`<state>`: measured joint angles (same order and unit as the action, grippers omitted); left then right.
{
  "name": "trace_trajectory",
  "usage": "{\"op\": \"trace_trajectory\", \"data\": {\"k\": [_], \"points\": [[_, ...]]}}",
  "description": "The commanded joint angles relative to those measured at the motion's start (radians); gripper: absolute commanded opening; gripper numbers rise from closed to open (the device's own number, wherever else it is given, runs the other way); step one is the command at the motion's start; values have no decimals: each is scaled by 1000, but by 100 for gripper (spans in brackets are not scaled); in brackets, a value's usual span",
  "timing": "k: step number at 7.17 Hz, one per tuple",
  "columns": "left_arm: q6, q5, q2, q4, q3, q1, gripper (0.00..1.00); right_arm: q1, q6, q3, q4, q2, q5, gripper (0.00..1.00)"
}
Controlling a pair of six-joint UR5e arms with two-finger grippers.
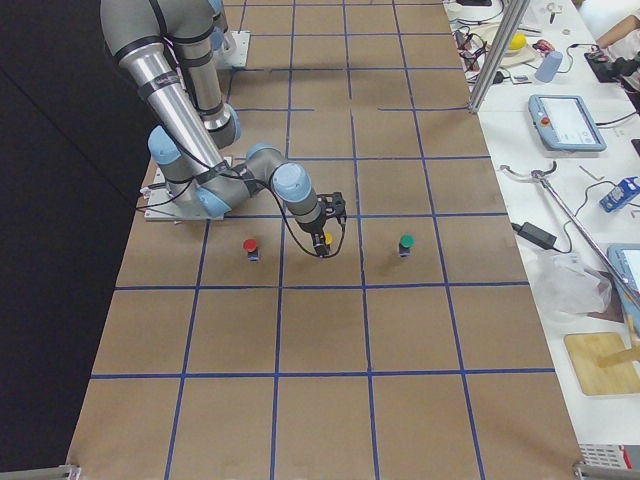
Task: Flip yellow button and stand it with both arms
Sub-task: 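Open the right gripper and raise it away from the standing button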
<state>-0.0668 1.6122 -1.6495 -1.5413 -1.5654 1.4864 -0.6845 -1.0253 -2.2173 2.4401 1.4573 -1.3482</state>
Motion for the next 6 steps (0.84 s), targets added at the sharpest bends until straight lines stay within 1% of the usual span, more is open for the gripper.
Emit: {"op": "trace_trajectory", "data": {"k": [1, 2, 3, 4, 5, 6], "points": [[1, 2, 2, 3, -2, 0, 100, -64, 95, 59, -68, 43, -35, 100], [2, 0, 2, 9, -2, 0, 100, -131, 205, 185, -277, 55, -61, 100], [-4, -2, 2, 9, -4, 0, 100, -192, 279, 329, -426, 51, -80, 100], [-10, -2, 3, 9, -4, 0, 100, -254, 347, 432, -528, 48, -132, 100], [-10, 0, 7, 9, -7, 0, 100, -324, 440, 486, -582, 48, -155, 100], [-10, 2, 10, 9, -14, 0, 100, -407, 541, 508, -596, 52, -185, 100]]}}
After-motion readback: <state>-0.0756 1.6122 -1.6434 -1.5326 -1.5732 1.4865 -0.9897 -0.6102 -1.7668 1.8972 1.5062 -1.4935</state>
